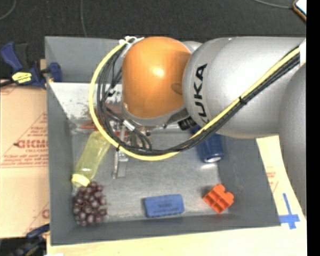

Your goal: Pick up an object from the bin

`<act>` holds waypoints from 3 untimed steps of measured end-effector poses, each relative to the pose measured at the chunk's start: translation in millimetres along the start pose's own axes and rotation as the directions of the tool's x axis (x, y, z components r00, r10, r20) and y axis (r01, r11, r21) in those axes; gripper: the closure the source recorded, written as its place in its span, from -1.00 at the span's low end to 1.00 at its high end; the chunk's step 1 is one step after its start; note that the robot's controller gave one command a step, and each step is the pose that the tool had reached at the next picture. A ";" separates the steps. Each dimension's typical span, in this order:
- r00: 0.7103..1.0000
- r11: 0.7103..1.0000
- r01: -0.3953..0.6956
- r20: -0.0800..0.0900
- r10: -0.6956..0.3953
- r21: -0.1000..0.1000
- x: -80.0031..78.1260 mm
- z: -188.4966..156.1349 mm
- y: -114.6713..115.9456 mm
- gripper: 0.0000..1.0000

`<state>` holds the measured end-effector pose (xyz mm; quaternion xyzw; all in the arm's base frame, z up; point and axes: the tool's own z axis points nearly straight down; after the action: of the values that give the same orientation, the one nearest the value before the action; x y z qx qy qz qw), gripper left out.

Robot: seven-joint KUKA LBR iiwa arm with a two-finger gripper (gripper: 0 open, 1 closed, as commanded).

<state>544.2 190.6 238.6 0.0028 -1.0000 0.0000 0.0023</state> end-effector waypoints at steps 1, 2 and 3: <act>1.000 1.000 -0.006 0.006 0.006 -0.001 -0.7 -4.4 -1.8 -1.00; 0.969 0.969 0.246 0.009 -0.246 0.001 39.1 102.0 28.7 -1.00; 0.913 0.913 0.408 0.016 -0.408 0.003 13.8 76.3 42.7 -1.00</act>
Offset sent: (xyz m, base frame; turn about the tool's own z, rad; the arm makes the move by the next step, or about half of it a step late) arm -0.0669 0.0482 -0.1686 -0.4056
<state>529.8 233.2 162.3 0.2112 -0.9774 -0.0009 -0.0060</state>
